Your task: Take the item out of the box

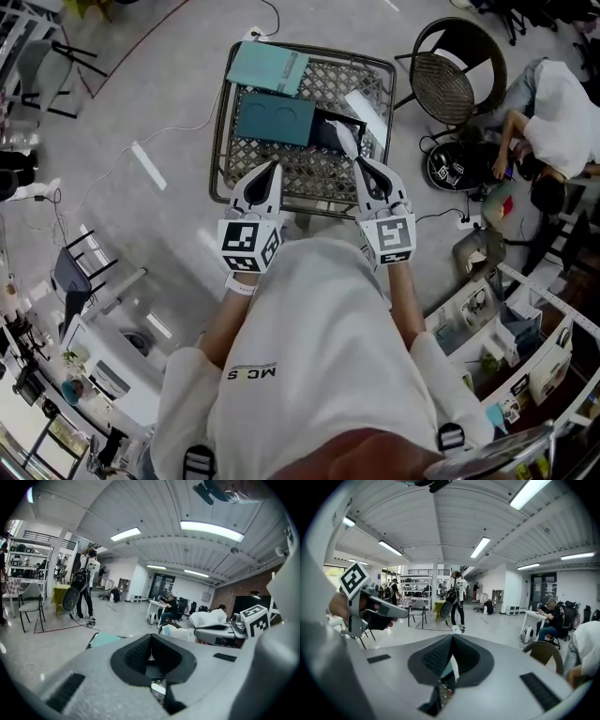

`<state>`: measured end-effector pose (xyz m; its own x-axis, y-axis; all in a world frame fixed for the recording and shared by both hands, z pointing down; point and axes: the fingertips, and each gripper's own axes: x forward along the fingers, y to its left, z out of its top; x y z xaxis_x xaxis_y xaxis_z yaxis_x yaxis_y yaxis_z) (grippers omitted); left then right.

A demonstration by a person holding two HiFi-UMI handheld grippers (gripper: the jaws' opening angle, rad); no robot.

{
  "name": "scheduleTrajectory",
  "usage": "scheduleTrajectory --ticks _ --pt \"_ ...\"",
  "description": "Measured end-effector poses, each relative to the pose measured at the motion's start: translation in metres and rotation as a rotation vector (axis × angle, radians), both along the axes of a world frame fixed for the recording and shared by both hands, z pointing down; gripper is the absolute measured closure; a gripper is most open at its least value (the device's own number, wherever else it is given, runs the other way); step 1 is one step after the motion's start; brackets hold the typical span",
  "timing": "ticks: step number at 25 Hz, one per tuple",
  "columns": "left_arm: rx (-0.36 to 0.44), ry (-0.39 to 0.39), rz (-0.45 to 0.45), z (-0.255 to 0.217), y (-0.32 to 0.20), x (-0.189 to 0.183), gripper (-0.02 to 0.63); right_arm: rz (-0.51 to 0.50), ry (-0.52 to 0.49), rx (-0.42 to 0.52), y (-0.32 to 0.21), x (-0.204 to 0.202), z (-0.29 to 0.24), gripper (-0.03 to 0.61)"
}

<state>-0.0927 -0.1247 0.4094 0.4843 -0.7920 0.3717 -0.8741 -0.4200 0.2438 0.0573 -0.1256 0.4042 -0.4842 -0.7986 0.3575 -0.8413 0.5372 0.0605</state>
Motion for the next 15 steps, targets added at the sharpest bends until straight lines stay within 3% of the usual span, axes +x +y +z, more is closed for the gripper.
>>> scheduleTrajectory --ticks 15 --pt "0.061 0.003 0.000 -0.022 0.011 0.006 0.588 0.046 -0.030 0.061 0.016 0.019 -0.029 0.565"
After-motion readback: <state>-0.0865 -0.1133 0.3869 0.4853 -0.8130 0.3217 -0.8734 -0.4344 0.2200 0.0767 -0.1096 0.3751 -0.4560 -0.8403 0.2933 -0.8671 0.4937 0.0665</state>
